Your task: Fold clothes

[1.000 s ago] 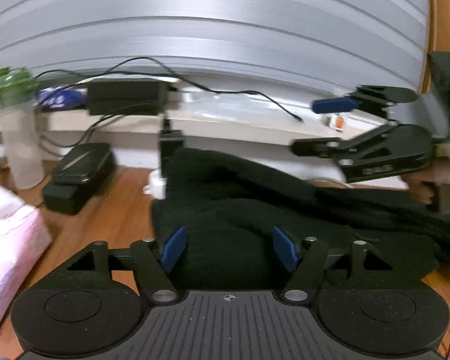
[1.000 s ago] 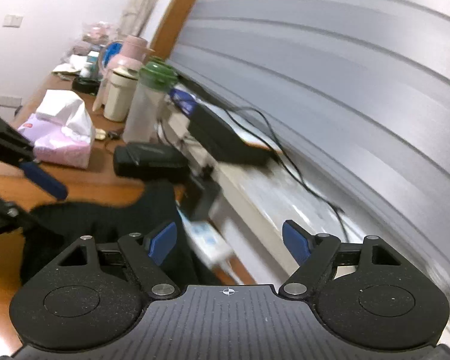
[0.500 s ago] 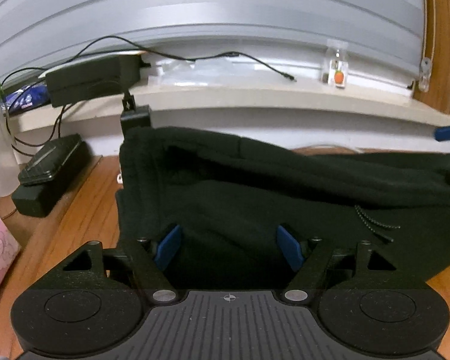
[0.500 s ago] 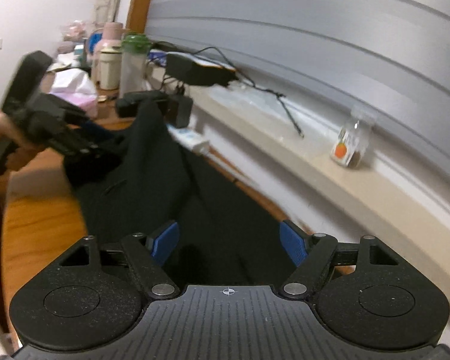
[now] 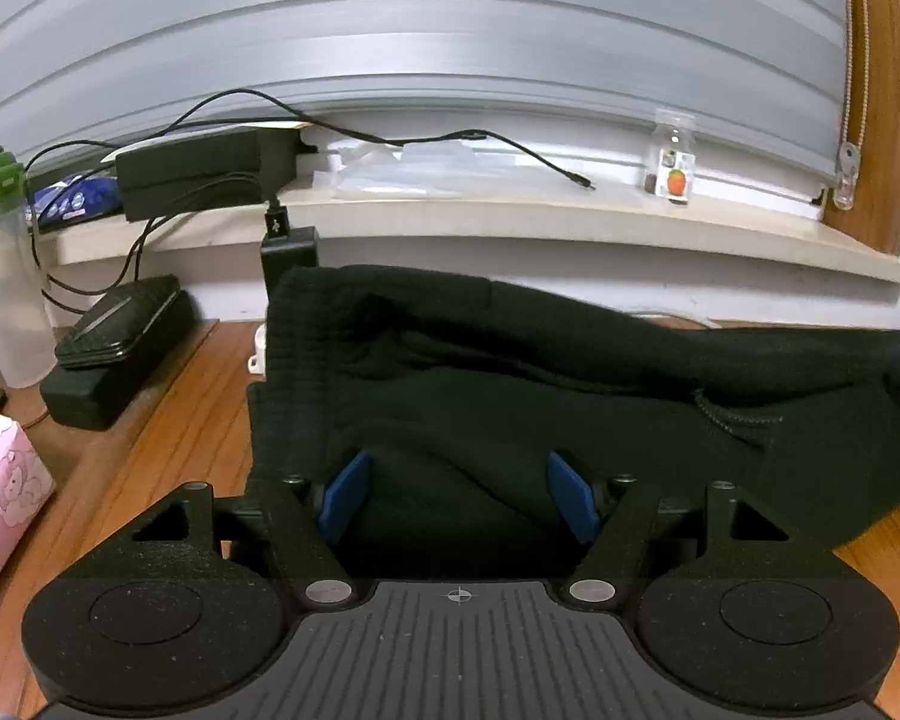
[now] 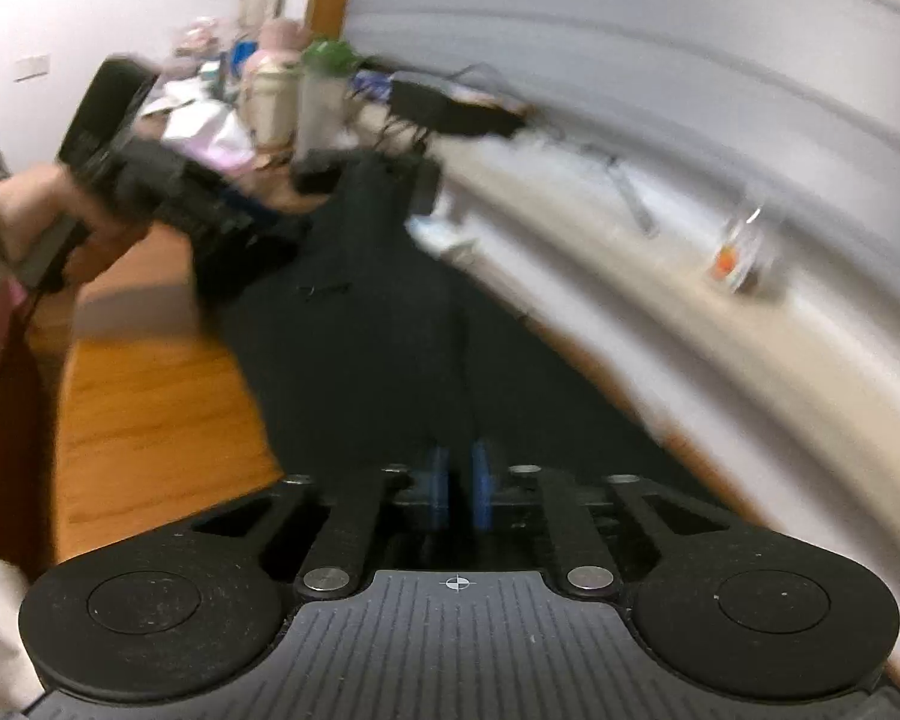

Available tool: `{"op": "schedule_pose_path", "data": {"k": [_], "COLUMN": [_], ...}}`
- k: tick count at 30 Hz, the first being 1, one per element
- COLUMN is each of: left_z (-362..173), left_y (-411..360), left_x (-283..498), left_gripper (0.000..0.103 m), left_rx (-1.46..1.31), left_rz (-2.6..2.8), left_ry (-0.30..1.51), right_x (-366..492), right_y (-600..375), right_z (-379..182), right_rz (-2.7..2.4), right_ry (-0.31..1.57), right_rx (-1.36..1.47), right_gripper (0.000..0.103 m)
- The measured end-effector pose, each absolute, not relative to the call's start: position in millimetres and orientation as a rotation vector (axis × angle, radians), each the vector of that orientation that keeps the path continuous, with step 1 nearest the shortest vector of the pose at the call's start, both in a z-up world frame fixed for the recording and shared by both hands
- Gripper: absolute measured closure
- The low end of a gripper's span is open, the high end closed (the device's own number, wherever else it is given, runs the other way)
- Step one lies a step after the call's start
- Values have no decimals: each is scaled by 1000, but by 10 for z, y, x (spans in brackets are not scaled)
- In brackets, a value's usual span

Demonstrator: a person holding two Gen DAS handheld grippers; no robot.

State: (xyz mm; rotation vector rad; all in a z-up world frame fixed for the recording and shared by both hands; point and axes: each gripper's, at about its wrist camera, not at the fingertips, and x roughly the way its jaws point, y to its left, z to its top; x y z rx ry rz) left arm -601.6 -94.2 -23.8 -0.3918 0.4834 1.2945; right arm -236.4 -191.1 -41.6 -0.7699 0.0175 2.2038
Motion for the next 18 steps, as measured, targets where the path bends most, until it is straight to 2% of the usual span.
{"op": "schedule_pose_path", "data": {"k": [4,8,10,13,15,18], "left_z": [-221,-188,-157,-92,-47,-7], "left_y": [-913,-920,-942,-981,-989,-974], "left_x": [-6051,-6102,-6105,-6083,-6081,-6135], "left_gripper": [34,34,34,33,32,32], "left_rx": [-385,-392,-389,-371,-357,-352], "left_rz": [1312,1321,1321,1308,1305,1334], "left_ry": [495,479,472,471,471,467], "right_x": [-2355,-2605,-2686,-2717,-2666,-2576], "right_y": [-1562,-973,-723,-522,-601,-731], "right_z": [-185,-471,-709,-981,-982,-896], "right_rz": [2041,1867,1861,1914,1942,1966], "right_ry": [-124,-318,-297,-157,-138,-109], "right_rx": [-713,-813,-866,-945,-890,-821], "right_gripper": [95,94,86,79,55,52]}}
